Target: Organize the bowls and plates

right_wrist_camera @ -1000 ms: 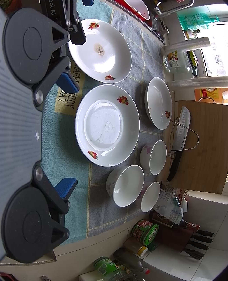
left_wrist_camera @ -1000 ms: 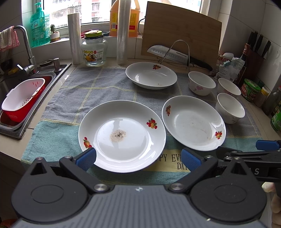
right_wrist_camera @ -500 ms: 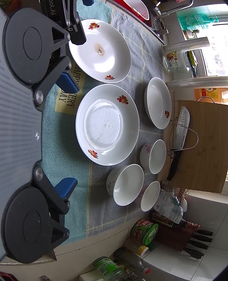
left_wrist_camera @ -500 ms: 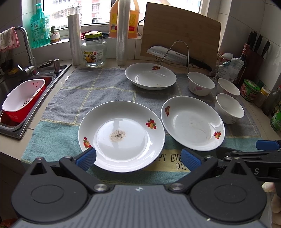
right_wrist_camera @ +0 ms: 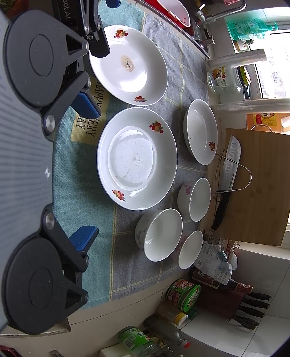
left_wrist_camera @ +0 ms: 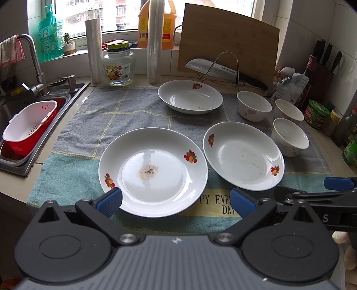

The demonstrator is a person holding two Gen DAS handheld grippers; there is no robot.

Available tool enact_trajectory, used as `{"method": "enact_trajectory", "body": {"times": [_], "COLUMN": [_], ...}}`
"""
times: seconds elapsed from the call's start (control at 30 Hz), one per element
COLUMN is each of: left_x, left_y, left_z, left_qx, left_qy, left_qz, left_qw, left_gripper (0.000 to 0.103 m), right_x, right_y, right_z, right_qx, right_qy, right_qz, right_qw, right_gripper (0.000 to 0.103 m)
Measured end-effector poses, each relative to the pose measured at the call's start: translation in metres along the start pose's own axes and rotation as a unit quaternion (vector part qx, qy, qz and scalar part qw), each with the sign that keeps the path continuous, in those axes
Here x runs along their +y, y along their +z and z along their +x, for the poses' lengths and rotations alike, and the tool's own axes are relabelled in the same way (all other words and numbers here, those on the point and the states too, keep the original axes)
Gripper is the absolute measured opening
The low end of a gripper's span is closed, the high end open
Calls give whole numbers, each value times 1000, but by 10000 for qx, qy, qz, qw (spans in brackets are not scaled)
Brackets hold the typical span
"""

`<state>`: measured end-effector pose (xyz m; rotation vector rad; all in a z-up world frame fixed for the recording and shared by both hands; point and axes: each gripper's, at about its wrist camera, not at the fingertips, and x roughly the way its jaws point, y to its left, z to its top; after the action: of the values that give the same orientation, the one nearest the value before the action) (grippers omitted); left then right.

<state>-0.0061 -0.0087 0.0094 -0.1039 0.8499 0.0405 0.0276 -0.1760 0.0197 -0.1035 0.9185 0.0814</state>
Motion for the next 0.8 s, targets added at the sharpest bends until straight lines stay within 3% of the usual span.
{"method": "enact_trajectory", "body": {"times": [0.37,0.8], "left_x": [2,27], "left_y": [-6,-16], "left_z": [-5,-8], "left_qx": [-199,-191], "left_qy": [-123,339], "left_qz": [-14,-382], "left_qw": [9997,9985], "left_gripper": [102,102], "right_x": [-3,2], "right_y": [-2,-9], "right_z": [1,20], "right_qx": [-241,-261], "right_qy": [318,992], "right_qz": [-255,-663], "right_qw": [9989,9925], "right_gripper": [103,103]}}
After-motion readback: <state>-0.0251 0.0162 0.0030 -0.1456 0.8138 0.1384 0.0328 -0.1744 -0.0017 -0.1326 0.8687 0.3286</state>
